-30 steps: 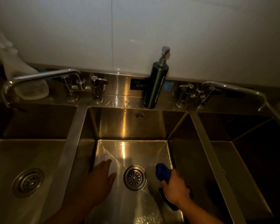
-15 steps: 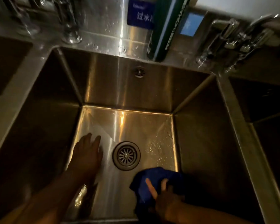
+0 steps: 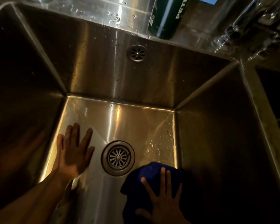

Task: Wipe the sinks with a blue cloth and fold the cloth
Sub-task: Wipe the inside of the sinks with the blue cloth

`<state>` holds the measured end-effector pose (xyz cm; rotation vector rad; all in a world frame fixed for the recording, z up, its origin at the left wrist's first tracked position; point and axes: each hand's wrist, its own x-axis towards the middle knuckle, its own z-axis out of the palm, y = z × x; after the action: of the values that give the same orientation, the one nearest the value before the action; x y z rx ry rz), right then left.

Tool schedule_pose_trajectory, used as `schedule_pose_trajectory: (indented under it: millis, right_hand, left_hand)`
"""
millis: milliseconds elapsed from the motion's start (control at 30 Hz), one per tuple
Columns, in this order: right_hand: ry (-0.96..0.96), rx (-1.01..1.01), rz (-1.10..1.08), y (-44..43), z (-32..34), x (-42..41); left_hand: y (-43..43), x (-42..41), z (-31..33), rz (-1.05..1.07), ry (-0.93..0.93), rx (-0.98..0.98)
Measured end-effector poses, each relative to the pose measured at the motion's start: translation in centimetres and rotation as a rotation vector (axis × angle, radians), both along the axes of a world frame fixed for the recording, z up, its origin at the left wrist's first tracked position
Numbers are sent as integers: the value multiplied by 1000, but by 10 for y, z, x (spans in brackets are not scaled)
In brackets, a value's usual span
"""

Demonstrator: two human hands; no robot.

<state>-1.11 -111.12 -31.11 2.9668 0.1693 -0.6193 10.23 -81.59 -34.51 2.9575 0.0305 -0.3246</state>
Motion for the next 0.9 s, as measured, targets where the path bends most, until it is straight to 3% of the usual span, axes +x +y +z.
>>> schedule_pose_trajectory:
  millis: [167, 300, 500, 700, 900]
  right_hand:
    - [24, 51, -134, 8, -18, 59]
    - [-118, 110, -223, 1, -35, 136]
    - [-54, 110, -238, -8, -44, 226]
    - [81, 103, -92, -20, -39, 200]
    - [-7, 83, 185, -25, -32, 61]
  left_hand:
    - [7, -2, -18, -51, -163, 11]
    - [9, -3, -27, -64, -253, -1]
    - [10, 1, -35, -60, -344, -25]
    - [10, 0, -34, -44, -310, -7]
    - [8, -2, -28, -33, -285, -4]
